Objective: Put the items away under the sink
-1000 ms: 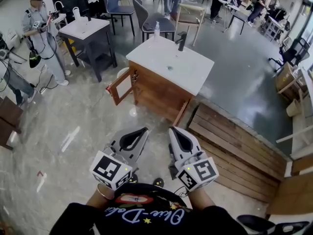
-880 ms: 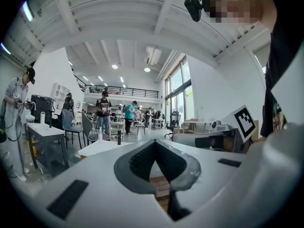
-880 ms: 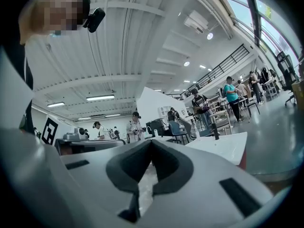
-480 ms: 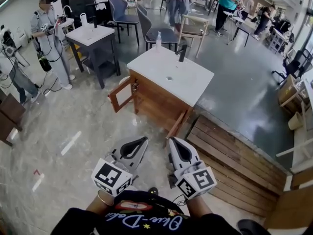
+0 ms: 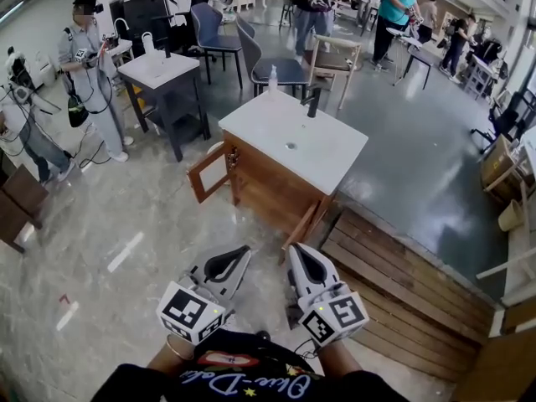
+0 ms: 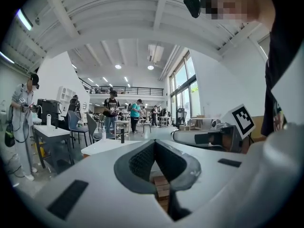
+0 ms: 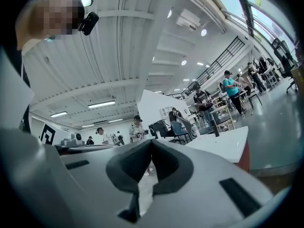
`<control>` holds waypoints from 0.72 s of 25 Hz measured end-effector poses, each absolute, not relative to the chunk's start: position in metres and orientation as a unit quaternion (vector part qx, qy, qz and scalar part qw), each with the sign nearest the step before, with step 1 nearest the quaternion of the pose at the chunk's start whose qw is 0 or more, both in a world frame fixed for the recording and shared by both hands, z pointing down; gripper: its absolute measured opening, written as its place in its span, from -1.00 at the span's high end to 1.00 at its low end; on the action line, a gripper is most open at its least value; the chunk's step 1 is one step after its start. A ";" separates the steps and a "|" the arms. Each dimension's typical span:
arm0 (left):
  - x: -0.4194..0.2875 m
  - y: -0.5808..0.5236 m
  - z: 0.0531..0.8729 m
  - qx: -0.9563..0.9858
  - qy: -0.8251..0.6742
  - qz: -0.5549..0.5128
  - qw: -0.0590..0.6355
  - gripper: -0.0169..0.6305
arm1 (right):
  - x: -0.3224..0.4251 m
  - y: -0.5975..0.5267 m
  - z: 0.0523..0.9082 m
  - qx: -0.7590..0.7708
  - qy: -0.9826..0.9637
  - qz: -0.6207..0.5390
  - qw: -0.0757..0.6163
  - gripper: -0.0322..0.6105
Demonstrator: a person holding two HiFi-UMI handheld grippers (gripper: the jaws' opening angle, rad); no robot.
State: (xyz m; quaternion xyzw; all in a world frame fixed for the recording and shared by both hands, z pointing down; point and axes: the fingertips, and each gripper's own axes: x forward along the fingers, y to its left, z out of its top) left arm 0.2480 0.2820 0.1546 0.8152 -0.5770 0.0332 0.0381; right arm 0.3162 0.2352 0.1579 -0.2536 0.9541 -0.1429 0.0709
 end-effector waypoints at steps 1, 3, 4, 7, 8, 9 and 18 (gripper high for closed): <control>0.246 0.280 0.155 0.815 -0.578 0.033 0.039 0.92 | 0.314 0.234 0.158 -0.252 0.954 -0.143 0.071 0.88; 0.241 0.275 0.158 0.815 -0.577 0.033 0.041 0.92 | 0.310 0.230 0.158 -0.252 0.955 -0.141 0.073 0.88; 0.240 0.272 0.159 0.816 -0.575 0.031 0.042 0.92 | 0.309 0.228 0.159 -0.253 0.954 -0.141 0.074 0.88; 0.235 0.263 0.156 0.819 -0.572 0.021 0.039 0.92 | 0.306 0.222 0.158 -0.258 0.954 -0.136 0.074 0.88; 0.233 0.260 0.154 0.819 -0.572 0.018 0.035 0.92 | 0.305 0.220 0.157 -0.260 0.954 -0.134 0.073 0.88; 0.232 0.256 0.153 0.820 -0.571 0.016 0.032 0.92 | 0.304 0.218 0.156 -0.261 0.954 -0.132 0.072 0.88; 0.207 0.224 0.153 0.831 -0.554 0.004 0.034 0.92 | 0.280 0.186 0.153 -0.281 0.950 -0.118 0.065 0.88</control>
